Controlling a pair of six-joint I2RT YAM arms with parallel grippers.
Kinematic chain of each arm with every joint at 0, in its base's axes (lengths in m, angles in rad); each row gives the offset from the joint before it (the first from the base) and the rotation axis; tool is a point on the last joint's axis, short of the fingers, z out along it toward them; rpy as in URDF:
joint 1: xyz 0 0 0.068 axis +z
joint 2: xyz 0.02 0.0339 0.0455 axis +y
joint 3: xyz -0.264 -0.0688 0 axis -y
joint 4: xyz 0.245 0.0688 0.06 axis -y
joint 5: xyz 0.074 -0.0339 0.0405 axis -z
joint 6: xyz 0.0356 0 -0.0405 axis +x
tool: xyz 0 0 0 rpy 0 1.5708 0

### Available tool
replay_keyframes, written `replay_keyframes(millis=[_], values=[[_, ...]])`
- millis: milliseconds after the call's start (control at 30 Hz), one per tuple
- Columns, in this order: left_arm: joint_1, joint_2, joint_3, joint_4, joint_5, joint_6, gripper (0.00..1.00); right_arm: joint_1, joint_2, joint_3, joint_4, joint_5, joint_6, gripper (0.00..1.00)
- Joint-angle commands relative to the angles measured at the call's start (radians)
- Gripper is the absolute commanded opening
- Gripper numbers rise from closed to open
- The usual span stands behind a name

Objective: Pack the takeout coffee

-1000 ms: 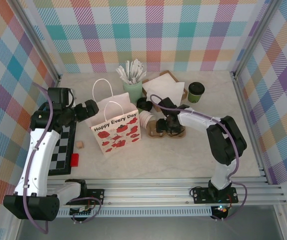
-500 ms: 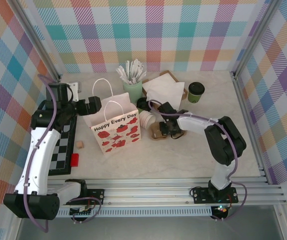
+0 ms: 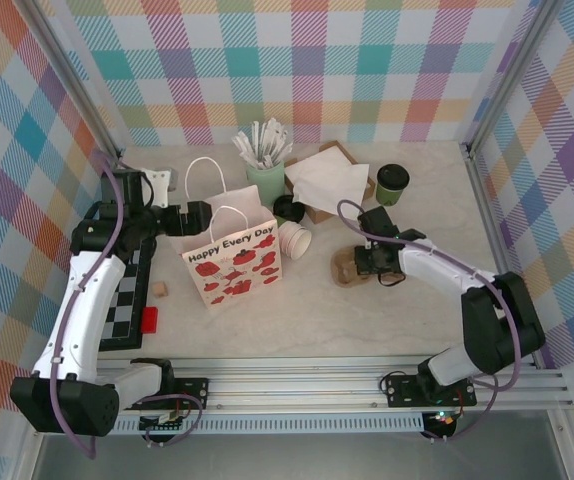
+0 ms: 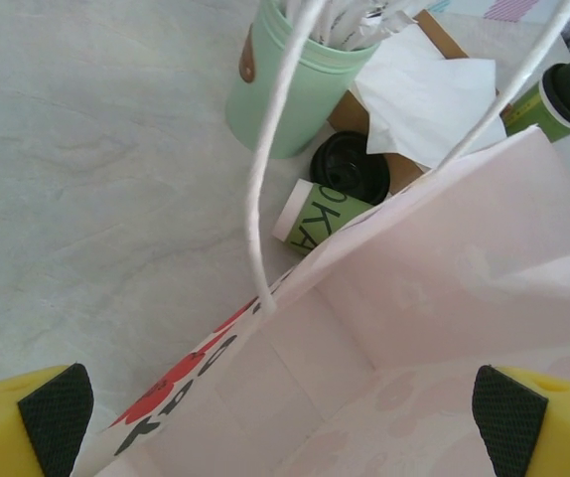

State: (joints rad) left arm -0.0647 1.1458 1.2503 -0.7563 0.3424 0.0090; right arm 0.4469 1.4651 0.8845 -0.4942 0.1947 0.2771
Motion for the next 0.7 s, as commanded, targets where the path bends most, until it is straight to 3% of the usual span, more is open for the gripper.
replay_keyframes(millis=[0, 367, 667], values=[[-0.011, 0.014, -0.004, -0.017, 0.037, 0.035, 1.0, -0.013, -0.064, -0.026, 0.026, -0.041, -0.053, 0.02], [-0.026, 0.017, -0.013, -0.033, 0.099, 0.029, 1.0, -0.017, -0.129, -0.068, 0.055, -0.082, -0.03, 0.02], [-0.105, -0.002, -0.039, 0.009, 0.132, -0.065, 1.0, -0.023, -0.19, -0.063, 0.054, -0.115, -0.024, 0.01]])
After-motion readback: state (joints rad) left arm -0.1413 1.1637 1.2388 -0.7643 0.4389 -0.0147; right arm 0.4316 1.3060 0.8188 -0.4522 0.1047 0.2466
